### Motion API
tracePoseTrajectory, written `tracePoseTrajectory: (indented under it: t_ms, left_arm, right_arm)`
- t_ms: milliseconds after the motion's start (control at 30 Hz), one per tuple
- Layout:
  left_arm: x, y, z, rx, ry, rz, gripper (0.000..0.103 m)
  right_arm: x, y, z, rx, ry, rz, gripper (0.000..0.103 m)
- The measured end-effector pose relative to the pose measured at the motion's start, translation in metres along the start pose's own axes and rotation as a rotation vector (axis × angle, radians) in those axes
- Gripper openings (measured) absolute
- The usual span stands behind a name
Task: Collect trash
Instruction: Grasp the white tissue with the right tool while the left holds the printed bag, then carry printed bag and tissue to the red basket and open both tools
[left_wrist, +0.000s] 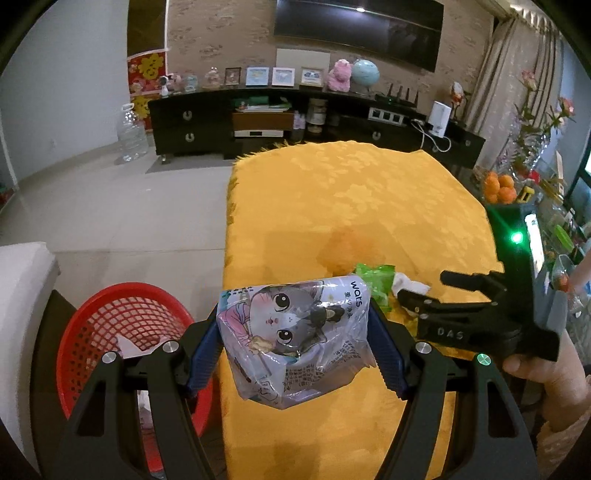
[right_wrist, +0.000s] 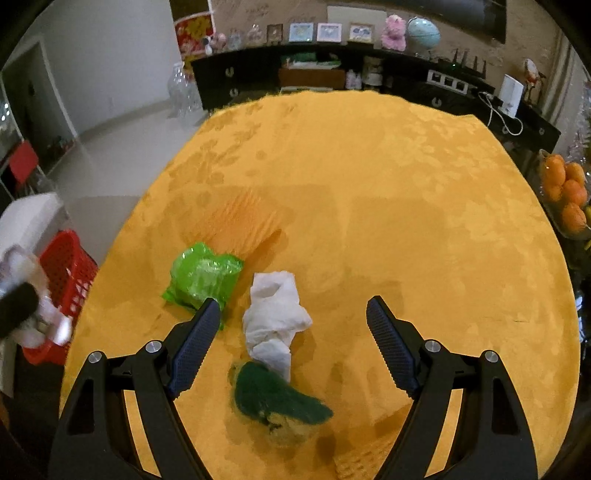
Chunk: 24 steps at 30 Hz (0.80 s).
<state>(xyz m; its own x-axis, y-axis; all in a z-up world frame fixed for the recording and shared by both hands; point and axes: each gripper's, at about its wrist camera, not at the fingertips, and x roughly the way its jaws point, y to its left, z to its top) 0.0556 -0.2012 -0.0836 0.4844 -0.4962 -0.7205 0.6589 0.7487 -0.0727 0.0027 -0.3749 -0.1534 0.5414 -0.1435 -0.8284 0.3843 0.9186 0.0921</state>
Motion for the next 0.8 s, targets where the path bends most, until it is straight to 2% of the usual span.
tracePoseTrajectory:
  t_ms: [133, 400, 633, 800]
  left_arm:
    - [-0.003, 0.004, 0.001, -0.004, -0.008, 0.013, 0.069]
    - [-0.006, 0.006, 0.003, -0.021, -0.017, 0.025, 0.069]
    - [-0.016, 0.009, 0.005, -0.031, -0.048, 0.045, 0.069]
    - [-0.03, 0.016, 0.008, -0.048, -0.09, 0.077, 0.069]
  right_arm:
    - [0.012, 0.007, -0.003, -0.027, 0.036, 0.008, 0.068]
    - [0.019, 0.01, -0.005, -0.041, 0.066, 0.017, 0.041]
    - [0.008, 0.008, -0.002, -0.019, 0.032, 0.039, 0.038]
    - [-0.021, 0.01, 0.007, -0.013, -0.056, 0.047, 0.038]
